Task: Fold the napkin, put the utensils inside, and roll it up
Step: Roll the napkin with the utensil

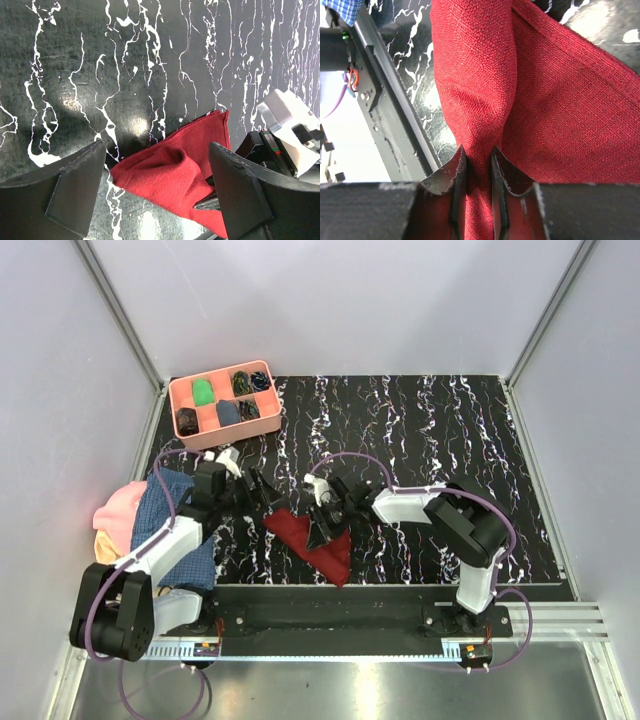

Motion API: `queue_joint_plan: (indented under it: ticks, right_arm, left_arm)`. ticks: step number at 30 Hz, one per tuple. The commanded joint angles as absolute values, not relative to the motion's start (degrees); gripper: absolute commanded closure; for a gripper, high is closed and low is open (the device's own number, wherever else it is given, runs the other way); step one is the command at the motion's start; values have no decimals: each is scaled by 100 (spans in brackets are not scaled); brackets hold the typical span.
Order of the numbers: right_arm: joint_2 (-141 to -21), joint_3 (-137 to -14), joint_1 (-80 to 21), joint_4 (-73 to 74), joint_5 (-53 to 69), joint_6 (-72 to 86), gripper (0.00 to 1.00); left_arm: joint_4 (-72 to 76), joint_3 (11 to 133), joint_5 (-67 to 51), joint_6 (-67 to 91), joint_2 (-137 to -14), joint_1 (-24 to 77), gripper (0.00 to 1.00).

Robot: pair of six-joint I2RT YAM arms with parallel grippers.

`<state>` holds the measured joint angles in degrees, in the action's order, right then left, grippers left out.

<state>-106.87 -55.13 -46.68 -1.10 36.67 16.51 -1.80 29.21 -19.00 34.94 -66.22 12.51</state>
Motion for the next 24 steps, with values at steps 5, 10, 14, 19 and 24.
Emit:
queue_joint_plan:
  ticks: [5, 10, 14, 19, 24]
  right_arm:
    - [-10942, -5765, -4702, 79, 3920, 1600, 80]
    - [-11100, -5985, -4702, 342, 3902, 1477, 80]
    - [-11223, -6064, -4702, 413, 3850, 1433, 80]
    - [-11268, -6108, -4702, 466, 3753, 1459, 80]
    - [-11276, -6108, -4702, 475, 3656, 1485, 80]
  left_arm:
    - [176, 2611, -2092, 3489, -6636, 1318, 15]
    - [369, 2418, -2197, 3551, -6417, 1441, 18]
    - [676, 2338, -2381, 3612, -6407, 1538, 22]
    - [809, 2250, -2557, 3665, -6609, 1661, 35]
    - [756, 2154, -2523, 3647, -6574, 1687, 51]
